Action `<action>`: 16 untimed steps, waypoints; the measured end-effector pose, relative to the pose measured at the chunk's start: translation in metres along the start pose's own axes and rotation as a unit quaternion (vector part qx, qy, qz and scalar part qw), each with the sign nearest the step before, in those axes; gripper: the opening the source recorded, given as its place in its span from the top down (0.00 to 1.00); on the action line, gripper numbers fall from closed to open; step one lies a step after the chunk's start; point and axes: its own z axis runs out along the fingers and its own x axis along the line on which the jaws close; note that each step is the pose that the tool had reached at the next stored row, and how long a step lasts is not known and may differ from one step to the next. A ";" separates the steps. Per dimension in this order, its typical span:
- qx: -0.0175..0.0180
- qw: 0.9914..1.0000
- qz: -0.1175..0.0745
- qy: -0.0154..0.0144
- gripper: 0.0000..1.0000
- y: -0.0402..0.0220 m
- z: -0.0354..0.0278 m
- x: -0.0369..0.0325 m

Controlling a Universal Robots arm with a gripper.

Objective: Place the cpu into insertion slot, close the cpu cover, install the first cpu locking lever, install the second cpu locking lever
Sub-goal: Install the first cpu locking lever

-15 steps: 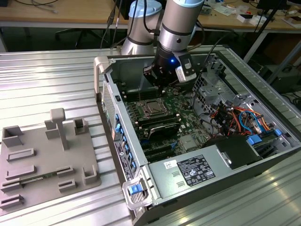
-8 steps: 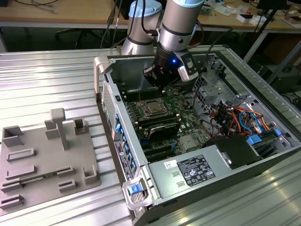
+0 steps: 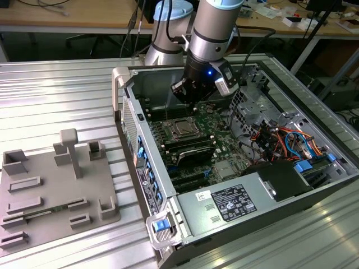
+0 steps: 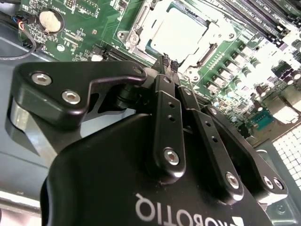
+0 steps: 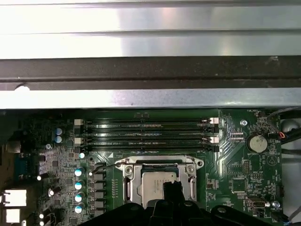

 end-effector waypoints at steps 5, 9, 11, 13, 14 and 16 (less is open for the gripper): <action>0.000 1.000 -0.001 0.000 0.89 -0.0002 0.0003 0.0018; 0.000 1.000 -0.012 0.000 0.89 -0.0030 0.0003 0.0019; -0.001 1.000 -0.028 0.001 0.89 -0.0031 0.0002 0.0025; -0.003 0.999 -0.038 0.001 0.89 -0.0032 0.0003 0.0057; -0.004 0.999 -0.039 0.001 0.89 -0.0032 0.0004 0.0069; -0.005 0.999 -0.042 0.001 0.89 -0.0034 0.0006 0.0095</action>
